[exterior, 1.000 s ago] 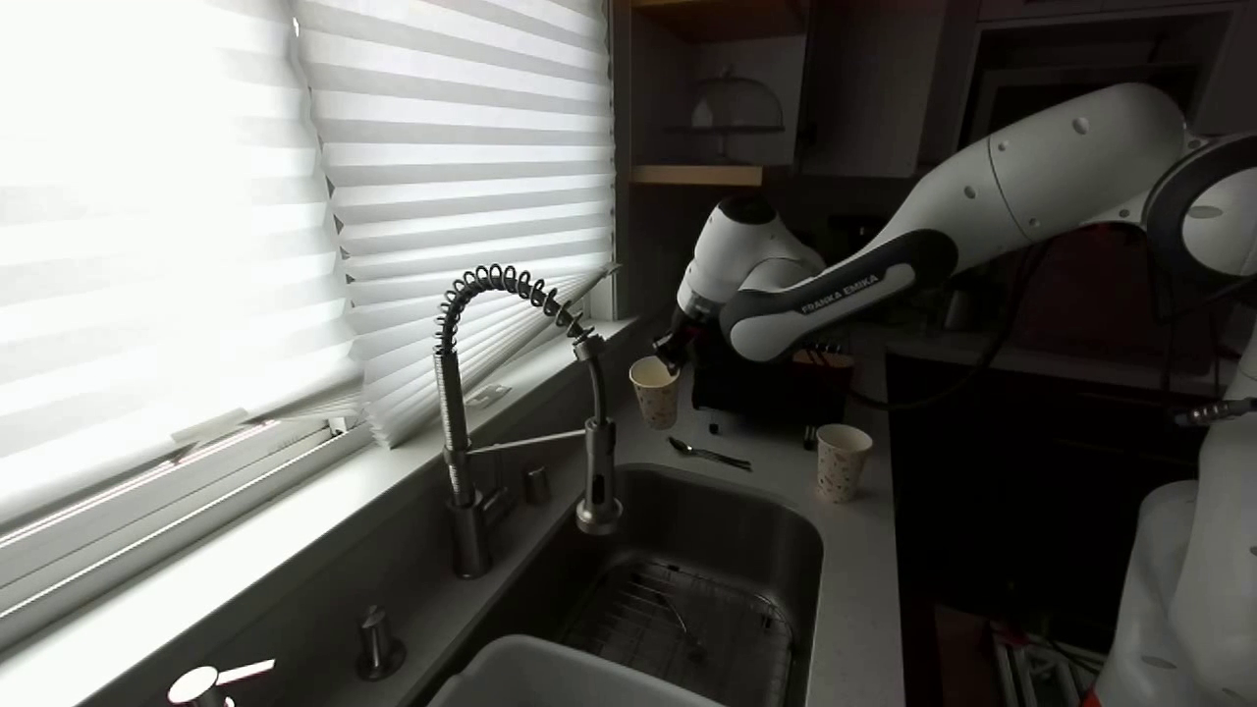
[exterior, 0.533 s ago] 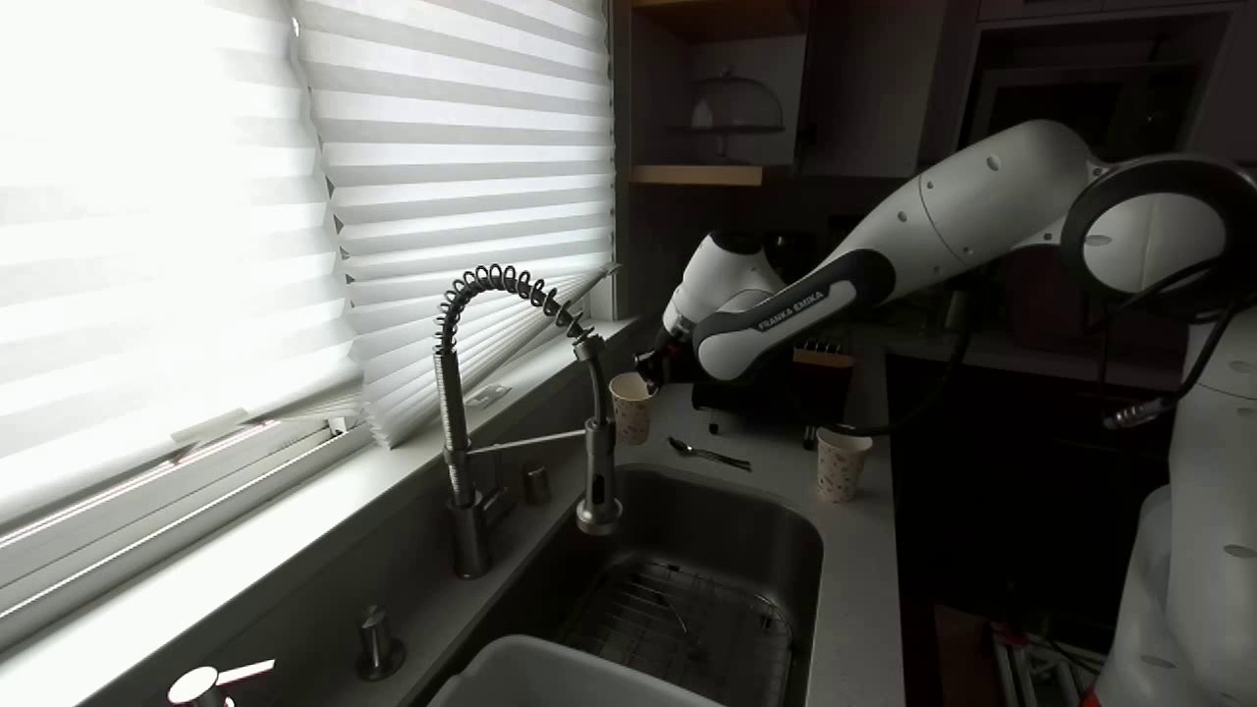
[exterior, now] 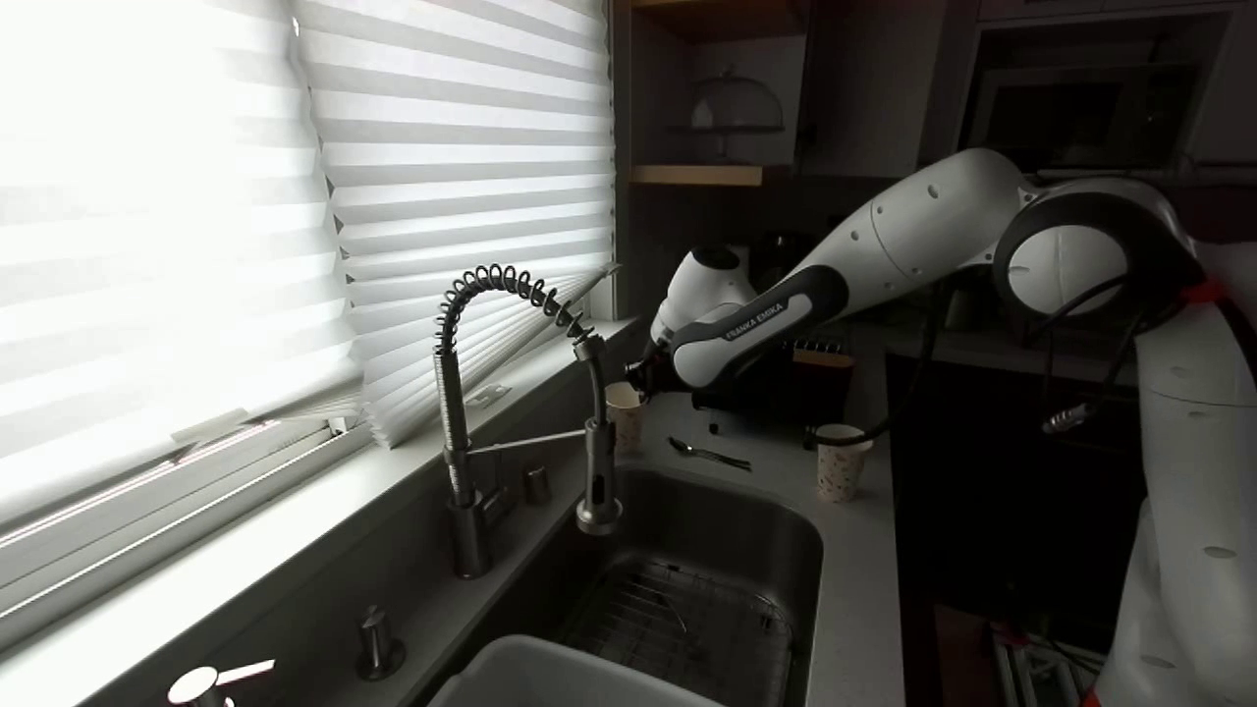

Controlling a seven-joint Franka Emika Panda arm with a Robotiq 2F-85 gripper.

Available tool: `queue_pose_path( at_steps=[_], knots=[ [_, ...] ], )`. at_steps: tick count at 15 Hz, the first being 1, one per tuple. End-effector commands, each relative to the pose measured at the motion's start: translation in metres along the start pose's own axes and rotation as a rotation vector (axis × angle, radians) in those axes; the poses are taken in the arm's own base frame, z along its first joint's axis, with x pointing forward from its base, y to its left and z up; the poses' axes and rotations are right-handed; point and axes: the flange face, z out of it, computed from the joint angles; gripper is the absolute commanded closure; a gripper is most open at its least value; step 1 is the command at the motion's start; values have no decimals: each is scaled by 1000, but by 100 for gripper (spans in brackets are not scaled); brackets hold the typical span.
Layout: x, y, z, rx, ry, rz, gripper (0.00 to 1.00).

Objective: Pour the water out of the two cups into the sink

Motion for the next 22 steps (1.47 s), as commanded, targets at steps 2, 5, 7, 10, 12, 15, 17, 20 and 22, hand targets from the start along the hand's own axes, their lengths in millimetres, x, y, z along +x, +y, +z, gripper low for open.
queue_pose_path(
  at_steps=[2,5,7,10,12,15,17,20,22],
  knots=[
    [3,-2,13,-9,-16,15,71],
    [8,-2,3,-5,-5,25,50],
    [15,-2,-13,9,10,31,34],
    [30,-2,-53,31,60,25,12],
    [40,-1,-85,46,92,0,1],
    [38,0,-135,80,27,-77,0],
    [32,4,-163,84,-43,-121,0],
    [23,14,-200,78,-155,-204,0],
    [18,22,-217,62,-204,-248,0]
  ],
)
